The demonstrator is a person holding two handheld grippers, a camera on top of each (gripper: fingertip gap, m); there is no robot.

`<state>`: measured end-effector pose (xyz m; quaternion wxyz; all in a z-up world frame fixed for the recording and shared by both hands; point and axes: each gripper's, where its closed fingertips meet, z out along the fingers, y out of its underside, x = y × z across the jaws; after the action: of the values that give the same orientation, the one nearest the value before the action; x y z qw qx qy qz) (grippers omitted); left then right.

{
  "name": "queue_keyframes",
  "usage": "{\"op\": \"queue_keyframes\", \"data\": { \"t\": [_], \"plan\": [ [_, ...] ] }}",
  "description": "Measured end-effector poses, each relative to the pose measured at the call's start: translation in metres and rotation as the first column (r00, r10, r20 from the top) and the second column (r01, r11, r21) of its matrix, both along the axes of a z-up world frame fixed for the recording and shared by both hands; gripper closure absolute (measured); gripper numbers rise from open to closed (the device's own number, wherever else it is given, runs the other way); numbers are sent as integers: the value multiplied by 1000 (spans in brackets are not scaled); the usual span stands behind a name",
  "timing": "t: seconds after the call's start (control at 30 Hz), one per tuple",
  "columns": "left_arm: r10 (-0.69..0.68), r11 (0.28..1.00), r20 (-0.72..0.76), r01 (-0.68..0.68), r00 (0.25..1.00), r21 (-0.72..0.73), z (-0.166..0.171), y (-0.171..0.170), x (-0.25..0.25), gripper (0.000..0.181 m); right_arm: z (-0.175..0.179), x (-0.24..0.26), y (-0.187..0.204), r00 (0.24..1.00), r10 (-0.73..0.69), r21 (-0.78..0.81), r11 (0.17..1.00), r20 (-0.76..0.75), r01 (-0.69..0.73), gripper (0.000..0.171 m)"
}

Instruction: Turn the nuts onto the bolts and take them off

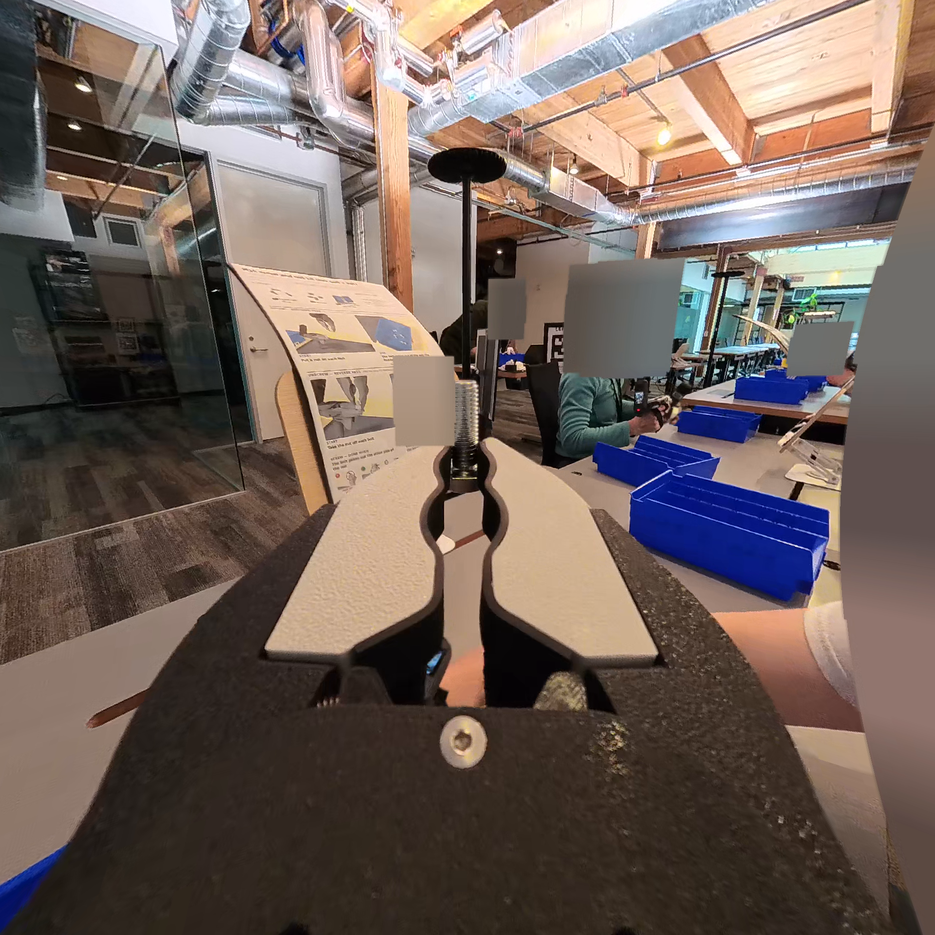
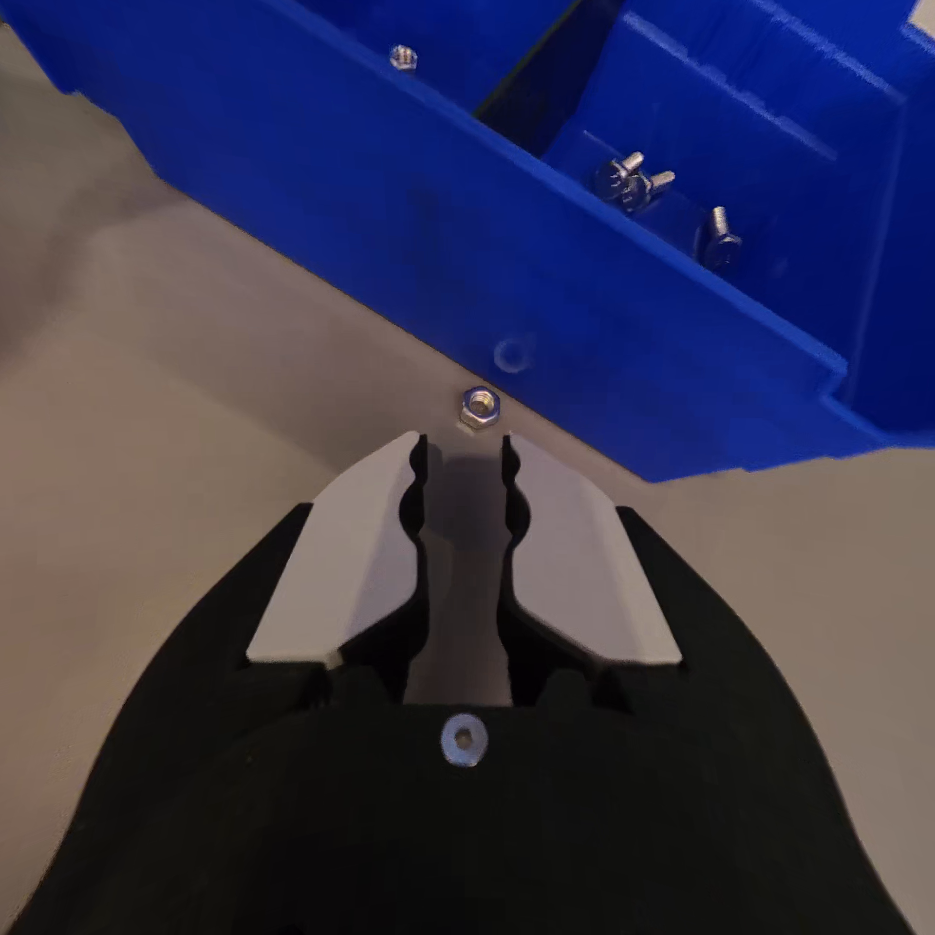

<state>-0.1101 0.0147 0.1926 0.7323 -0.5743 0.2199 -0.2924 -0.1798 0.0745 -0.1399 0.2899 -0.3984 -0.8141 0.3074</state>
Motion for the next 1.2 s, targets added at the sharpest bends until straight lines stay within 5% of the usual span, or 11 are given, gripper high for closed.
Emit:
{"op": "queue_keyframes", "data": {
  "t": [0.47, 0.9, 1.03, 1.2],
  "plan": [
    [0, 1000, 14, 0, 1000, 6, 1, -4, -5, 172, -22, -27, -13, 987, -86, -139, 985, 135, 104, 139],
    [-18, 1000, 21, 17, 1000, 19, 3, -7, -4, 172, -21, -27, -14, 982, -146, -129, 979, 117, 161, 153],
    [-43, 999, -22, 44, 999, 19, -1, -5, 4, 172, -13, 4, -8, 975, -198, -133, 968, 105, 211, 153],
    [-171, 985, -111, 172, 979, 4, -11, 0, 42, 172, 41, 102, 0, 954, -301, -249, 922, 17, 295, 154]
  ]
}}
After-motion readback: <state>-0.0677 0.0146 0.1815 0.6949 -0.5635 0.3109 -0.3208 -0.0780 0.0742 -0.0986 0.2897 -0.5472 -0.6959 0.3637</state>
